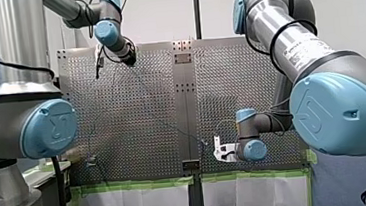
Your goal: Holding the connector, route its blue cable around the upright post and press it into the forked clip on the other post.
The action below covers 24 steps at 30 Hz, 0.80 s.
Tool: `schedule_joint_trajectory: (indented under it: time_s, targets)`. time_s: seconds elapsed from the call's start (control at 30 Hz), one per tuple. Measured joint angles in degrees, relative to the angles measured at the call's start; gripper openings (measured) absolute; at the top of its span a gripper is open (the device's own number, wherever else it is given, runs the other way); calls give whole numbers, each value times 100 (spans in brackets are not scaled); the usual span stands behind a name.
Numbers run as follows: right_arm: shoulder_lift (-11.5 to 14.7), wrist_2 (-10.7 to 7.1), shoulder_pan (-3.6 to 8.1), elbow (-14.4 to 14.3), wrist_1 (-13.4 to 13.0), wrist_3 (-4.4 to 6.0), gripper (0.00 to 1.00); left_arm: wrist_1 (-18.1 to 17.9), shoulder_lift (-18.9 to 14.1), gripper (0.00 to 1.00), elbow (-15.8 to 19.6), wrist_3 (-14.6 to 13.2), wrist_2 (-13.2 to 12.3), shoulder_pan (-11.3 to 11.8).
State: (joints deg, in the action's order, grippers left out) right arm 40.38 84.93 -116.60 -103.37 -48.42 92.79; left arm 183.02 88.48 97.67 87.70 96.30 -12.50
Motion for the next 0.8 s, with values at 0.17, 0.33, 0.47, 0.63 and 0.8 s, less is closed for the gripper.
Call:
schedule_joint_trajectory:
  time_s: [0.17,0.33,0.47,0.63,0.8]
  targets:
    - [1,-2,1,1,1,3,0,-295,206,98,49,-296,296,-168]
    - [1,-2,-5,2,5,3,0,-570,230,98,54,-572,572,-191]
    - [2,-2,-18,0,-1,4,0,-798,213,98,56,-803,803,-196]
    - [1,-17,-24,1,-9,11,0,-940,209,98,56,-1087,1087,-213]
    - [1,-27,-25,1,-10,12,0,-1053,225,98,117,-1371,1371,-264]
